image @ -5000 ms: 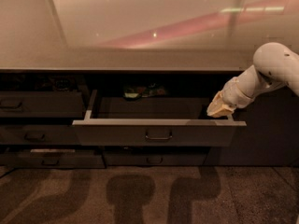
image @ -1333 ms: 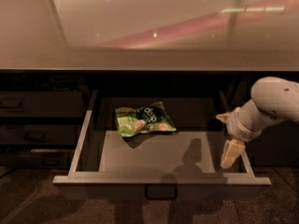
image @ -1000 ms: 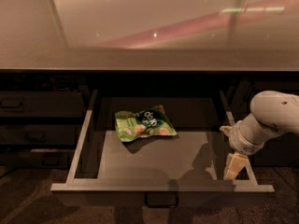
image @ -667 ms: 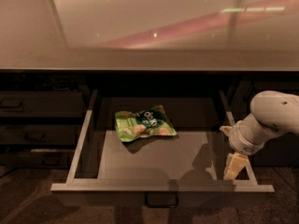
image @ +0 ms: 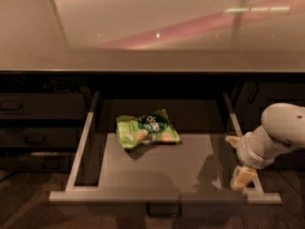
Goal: Open top drawer
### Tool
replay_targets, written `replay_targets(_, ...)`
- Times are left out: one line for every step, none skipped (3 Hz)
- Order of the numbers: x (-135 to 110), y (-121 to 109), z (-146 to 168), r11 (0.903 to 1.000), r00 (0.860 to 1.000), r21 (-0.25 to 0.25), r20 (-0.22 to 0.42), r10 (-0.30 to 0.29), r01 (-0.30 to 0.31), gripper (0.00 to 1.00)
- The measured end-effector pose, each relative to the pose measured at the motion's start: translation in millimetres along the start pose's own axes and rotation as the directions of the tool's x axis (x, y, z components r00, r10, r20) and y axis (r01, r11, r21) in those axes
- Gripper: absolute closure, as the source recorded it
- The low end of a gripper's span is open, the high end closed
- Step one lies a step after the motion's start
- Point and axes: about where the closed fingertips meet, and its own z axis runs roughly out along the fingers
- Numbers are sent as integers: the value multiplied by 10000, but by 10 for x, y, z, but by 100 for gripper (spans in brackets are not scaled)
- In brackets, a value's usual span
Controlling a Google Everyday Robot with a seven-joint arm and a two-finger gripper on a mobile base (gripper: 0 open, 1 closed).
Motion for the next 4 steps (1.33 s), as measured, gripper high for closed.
replay_targets(-9,-6,-14,10000,10000,0,0,0,0,0)
replay_targets(41,223,7,9997,9997,19,-23,-231,231,0)
replay_targets(45,307,-2,9995,9995,72,-67,-305,305,0)
replay_targets(110,420,38,9996,9994,13,-201,-274,274,0)
